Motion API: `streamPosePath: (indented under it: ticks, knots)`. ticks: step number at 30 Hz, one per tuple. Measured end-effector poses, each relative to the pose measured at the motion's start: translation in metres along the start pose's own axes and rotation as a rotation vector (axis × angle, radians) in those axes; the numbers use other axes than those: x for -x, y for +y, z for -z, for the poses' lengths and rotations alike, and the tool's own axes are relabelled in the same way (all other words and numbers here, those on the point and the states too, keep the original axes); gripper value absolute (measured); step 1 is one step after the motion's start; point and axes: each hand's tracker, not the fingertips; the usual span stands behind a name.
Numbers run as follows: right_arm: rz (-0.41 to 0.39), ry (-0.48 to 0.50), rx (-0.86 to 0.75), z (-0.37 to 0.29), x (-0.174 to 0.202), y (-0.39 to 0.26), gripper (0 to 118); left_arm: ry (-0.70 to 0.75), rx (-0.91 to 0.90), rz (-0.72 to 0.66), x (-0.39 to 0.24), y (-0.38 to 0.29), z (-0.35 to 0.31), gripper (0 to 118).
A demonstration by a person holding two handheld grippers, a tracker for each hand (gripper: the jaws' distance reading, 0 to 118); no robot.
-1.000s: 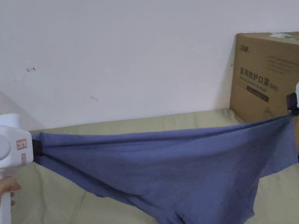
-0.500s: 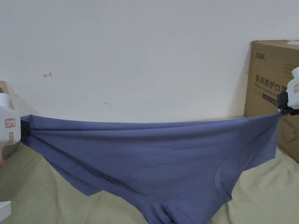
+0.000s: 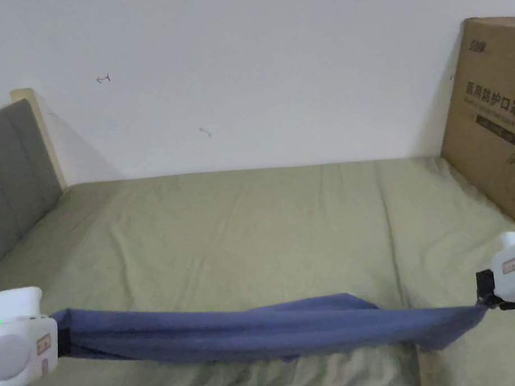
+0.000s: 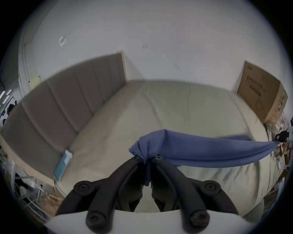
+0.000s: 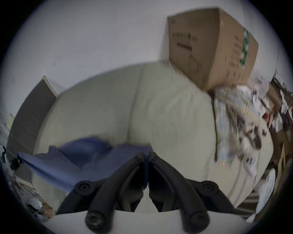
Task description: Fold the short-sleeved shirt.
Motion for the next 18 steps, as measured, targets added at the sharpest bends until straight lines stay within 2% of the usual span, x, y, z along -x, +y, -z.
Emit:
streamPosePath:
  ticks: [3, 6, 8, 12, 14, 16, 17, 18]
  knots:
    - [-0.024, -0.025, 0.07, 0.017, -0.01, -0.047, 5, -0.003, 0.078, 0.055, 0.001, -0.053, 0.01, 7]
    - [-0.015, -0.036, 0.087, 0.022, -0.021, -0.083, 5, 0.008, 0.107, 0.056, 0.006, -0.091, 0.011, 7]
    - [0.011, -0.02, 0.096, 0.035, -0.037, -0.094, 5, -0.005, 0.133, 0.023, 0.011, -0.108, 0.011, 7]
    - [-0.002, -0.032, 0.088, 0.036, -0.038, -0.112, 5, -0.016, 0.149, 0.0, 0.014, -0.131, 0.009, 7]
    - [0.021, -0.033, 0.068, 0.037, -0.039, -0.114, 6, -0.018, 0.146, 0.016, 0.01, -0.136, 0.007, 7]
    - [0.04, -0.034, 0.065, 0.034, -0.037, -0.116, 20, -0.018, 0.148, 0.034, 0.007, -0.136, 0.007, 9]
    - [0.036, -0.04, 0.067, 0.035, -0.037, -0.116, 36, -0.016, 0.155, 0.028, 0.007, -0.136, 0.006, 17]
    - [0.033, -0.048, 0.067, 0.034, -0.037, -0.116, 50, -0.014, 0.159, -0.022, 0.007, -0.134, 0.005, 30]
